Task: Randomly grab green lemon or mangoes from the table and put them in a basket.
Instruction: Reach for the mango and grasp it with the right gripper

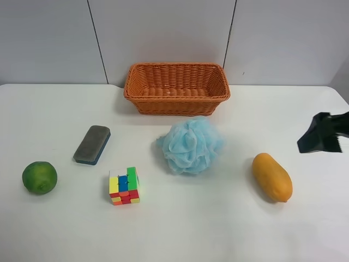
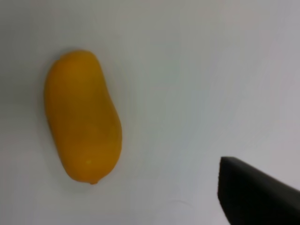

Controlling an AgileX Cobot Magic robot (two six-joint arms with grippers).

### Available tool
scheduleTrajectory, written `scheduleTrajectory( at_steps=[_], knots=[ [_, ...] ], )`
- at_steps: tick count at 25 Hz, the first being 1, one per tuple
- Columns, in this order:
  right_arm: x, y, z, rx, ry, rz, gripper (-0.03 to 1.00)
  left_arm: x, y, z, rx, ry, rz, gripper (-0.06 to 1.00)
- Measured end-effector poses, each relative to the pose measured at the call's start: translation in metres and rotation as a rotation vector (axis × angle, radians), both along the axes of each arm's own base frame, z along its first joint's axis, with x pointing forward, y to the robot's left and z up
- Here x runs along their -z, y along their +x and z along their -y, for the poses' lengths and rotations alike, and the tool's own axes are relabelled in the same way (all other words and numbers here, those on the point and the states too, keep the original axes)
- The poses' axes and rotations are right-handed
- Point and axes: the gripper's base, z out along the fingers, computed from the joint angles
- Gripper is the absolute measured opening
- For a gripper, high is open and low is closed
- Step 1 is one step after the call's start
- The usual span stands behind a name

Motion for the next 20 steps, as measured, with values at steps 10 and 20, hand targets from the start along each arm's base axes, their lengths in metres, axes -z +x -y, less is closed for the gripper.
scheduleTrajectory(
  at_steps=[10, 20],
  knots=[
    [0.071, 0.049, -0.017, -0.044, -0.026, -0.186, 0.99, 0.0, 0.0, 0.0, 0.0, 0.0, 0.0, 0.9],
    [0.117, 0.063, -0.026, -0.067, -0.049, -0.284, 0.99, 0.0, 0.0, 0.0, 0.0, 0.0, 0.0, 0.9]
  ],
)
